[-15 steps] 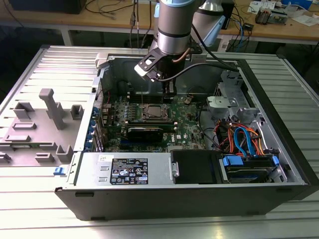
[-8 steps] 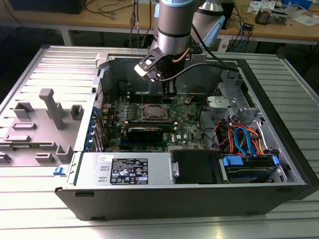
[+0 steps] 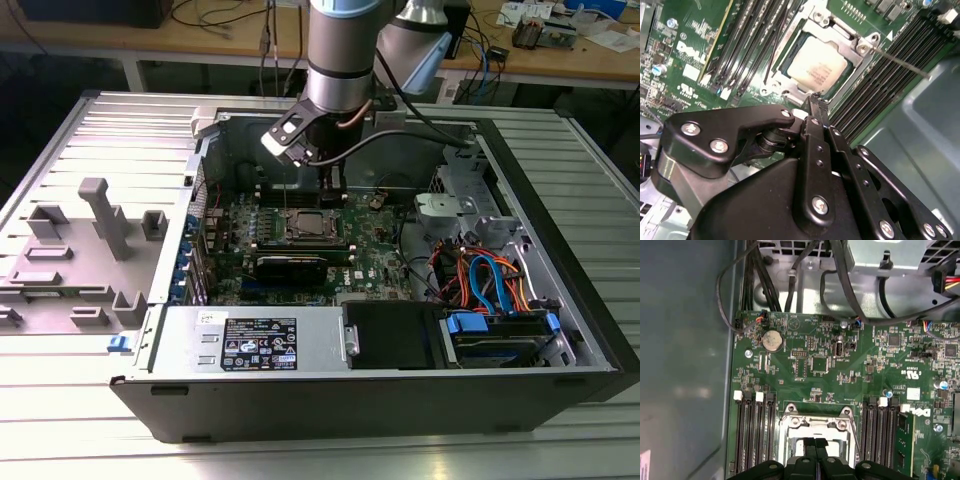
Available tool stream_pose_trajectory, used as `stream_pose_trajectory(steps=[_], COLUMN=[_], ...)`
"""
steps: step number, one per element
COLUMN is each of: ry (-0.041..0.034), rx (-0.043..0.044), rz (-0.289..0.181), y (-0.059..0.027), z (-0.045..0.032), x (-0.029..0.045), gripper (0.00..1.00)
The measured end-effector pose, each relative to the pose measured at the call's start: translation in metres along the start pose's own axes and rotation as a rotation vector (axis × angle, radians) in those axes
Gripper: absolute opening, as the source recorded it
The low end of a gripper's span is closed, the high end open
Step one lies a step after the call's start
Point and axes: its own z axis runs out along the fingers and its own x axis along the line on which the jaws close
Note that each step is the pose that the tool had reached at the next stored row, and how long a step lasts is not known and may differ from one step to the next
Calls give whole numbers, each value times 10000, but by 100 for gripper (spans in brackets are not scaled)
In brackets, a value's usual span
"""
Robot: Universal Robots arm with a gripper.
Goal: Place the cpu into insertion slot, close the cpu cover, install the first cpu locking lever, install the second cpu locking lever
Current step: 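Close the cpu cover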
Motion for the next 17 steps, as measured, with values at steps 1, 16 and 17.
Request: stream_pose_trajectory(steps=[1,16,17], ry=[0,0,-1], rx=[0,0,0], rz=[-5,-52,-53], y=[-14,-211,-212], z=[9,33,33], x=[1,12,13], gripper=[11,11,11])
